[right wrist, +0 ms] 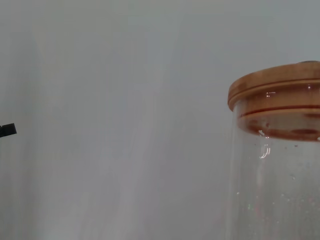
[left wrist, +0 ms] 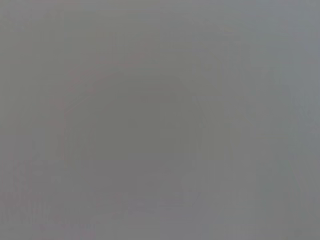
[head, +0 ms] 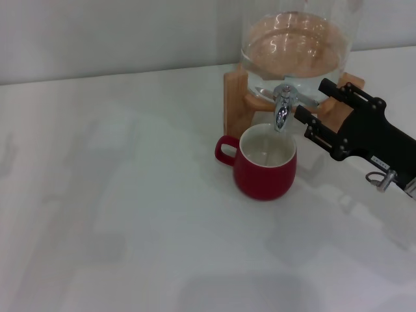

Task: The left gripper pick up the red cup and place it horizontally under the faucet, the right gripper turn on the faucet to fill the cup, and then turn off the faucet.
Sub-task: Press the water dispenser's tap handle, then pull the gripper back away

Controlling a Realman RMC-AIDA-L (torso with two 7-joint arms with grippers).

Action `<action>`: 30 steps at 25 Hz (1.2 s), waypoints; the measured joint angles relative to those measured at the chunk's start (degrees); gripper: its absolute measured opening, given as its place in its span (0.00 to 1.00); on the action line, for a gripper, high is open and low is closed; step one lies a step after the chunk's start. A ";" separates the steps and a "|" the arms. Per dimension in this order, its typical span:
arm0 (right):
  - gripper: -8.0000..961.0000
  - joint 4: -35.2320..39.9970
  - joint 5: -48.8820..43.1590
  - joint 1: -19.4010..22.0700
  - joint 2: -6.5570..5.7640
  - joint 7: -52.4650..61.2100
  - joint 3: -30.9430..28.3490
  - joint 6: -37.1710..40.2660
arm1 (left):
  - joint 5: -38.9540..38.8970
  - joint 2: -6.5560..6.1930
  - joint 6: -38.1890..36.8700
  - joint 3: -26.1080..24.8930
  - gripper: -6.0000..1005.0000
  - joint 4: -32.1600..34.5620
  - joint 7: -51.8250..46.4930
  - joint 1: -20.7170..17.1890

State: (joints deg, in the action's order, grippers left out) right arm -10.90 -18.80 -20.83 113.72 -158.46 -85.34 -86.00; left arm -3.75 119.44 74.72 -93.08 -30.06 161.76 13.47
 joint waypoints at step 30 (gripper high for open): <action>0.64 0.19 0.17 0.69 -0.72 -0.12 -4.24 0.31 | -0.06 0.00 0.40 0.00 0.75 -0.08 0.01 0.15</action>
State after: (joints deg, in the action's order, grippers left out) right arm -10.71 -18.63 -20.14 113.00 -158.58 -89.59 -85.69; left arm -3.81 119.44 75.12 -93.07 -30.14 161.77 13.62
